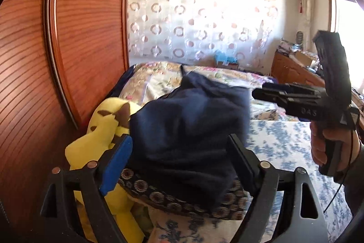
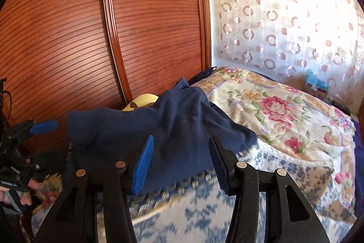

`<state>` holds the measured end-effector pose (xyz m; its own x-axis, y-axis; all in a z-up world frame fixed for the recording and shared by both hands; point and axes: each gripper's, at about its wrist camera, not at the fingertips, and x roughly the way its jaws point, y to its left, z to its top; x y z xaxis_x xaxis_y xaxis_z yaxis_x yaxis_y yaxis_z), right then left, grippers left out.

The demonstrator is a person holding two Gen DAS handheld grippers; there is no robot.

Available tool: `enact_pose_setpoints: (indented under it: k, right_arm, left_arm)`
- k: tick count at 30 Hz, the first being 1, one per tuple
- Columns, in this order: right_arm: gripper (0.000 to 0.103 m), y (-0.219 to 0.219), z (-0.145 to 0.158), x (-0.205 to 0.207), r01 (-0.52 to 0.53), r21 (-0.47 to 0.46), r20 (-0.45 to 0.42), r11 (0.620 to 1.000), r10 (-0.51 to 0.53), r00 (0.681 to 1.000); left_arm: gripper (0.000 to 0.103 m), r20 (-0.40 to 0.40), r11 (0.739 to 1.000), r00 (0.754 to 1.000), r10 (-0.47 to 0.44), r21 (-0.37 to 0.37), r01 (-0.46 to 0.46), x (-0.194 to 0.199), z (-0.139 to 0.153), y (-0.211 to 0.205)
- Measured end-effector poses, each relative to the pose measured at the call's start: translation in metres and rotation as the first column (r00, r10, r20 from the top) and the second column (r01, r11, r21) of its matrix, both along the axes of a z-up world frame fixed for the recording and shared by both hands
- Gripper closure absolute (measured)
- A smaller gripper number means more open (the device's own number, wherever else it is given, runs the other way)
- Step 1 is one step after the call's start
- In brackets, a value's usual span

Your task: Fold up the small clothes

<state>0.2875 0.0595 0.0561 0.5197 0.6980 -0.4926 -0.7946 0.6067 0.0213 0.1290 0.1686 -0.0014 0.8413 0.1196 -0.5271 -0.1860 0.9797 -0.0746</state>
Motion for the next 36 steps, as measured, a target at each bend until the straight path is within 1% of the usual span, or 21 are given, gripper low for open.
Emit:
enact_pose_setpoints:
  k: [5, 12, 16, 17, 18, 19, 20, 22, 24, 25, 29, 36]
  right_arm:
    - [0.047, -0.041, 0.01, -0.043, 0.042, 0.031, 0.008, 0.999, -0.042, 0.999]
    - [0.044, -0.097, 0.017, -0.106, 0.109, 0.06, 0.038, 0.992, -0.111, 0.993]
    - [0.041, -0.135, 0.017, -0.143, 0.171, 0.075, 0.047, 0.982, -0.175, 0.984]
    - [0.034, -0.144, 0.017, -0.151, 0.182, 0.078, 0.047, 0.98, -0.186, 0.981]
    - [0.024, -0.153, 0.016, -0.159, 0.195, 0.082, 0.048, 0.977, -0.199, 0.979]
    - [0.02, -0.163, 0.016, -0.169, 0.208, 0.091, 0.051, 0.974, -0.213, 0.976]
    - [0.017, -0.173, 0.015, -0.179, 0.226, 0.098, 0.052, 0.969, -0.232, 0.971]
    - [0.016, -0.187, 0.014, -0.196, 0.258, 0.103, 0.053, 0.961, -0.264, 0.963]
    - [0.008, -0.2, 0.014, -0.213, 0.298, 0.103, 0.049, 0.949, -0.304, 0.951]
    - [0.007, -0.208, 0.013, -0.221, 0.317, 0.11, 0.046, 0.942, -0.324, 0.945]
    - [0.007, -0.232, 0.016, -0.252, 0.377, 0.127, 0.05, 0.917, -0.386, 0.921]
    - [0.007, -0.255, 0.03, -0.301, 0.48, 0.156, 0.07, 0.863, -0.494, 0.867]
  left_arm:
    - [0.014, 0.034, 0.999, 0.999, -0.022, 0.038, 0.021, -0.013, 0.01, -0.024]
    - [0.014, 0.048, 0.994, 0.994, -0.098, 0.043, 0.096, -0.026, 0.015, -0.064]
    - [0.014, 0.051, 0.989, 0.989, -0.141, 0.046, 0.138, -0.035, 0.015, -0.093]
    - [0.014, 0.055, 0.987, 0.986, -0.157, 0.041, 0.154, -0.037, 0.015, -0.099]
    - [0.014, 0.058, 0.985, 0.984, -0.168, 0.041, 0.166, -0.04, 0.015, -0.107]
    - [0.014, 0.059, 0.983, 0.982, -0.179, 0.044, 0.176, -0.042, 0.016, -0.114]
    - [0.014, 0.06, 0.982, 0.981, -0.183, 0.051, 0.18, -0.045, 0.017, -0.121]
    - [0.014, 0.067, 0.979, 0.978, -0.197, 0.064, 0.192, -0.05, 0.019, -0.134]
    - [0.014, 0.068, 0.978, 0.977, -0.201, 0.067, 0.197, -0.054, 0.023, -0.145]
    - [0.014, 0.069, 0.978, 0.977, -0.204, 0.063, 0.2, -0.055, 0.024, -0.149]
    - [0.014, 0.082, 0.976, 0.972, -0.218, 0.033, 0.216, -0.062, 0.03, -0.163]
    - [0.014, 0.11, 0.971, 0.965, -0.237, 0.05, 0.233, -0.072, 0.049, -0.184]
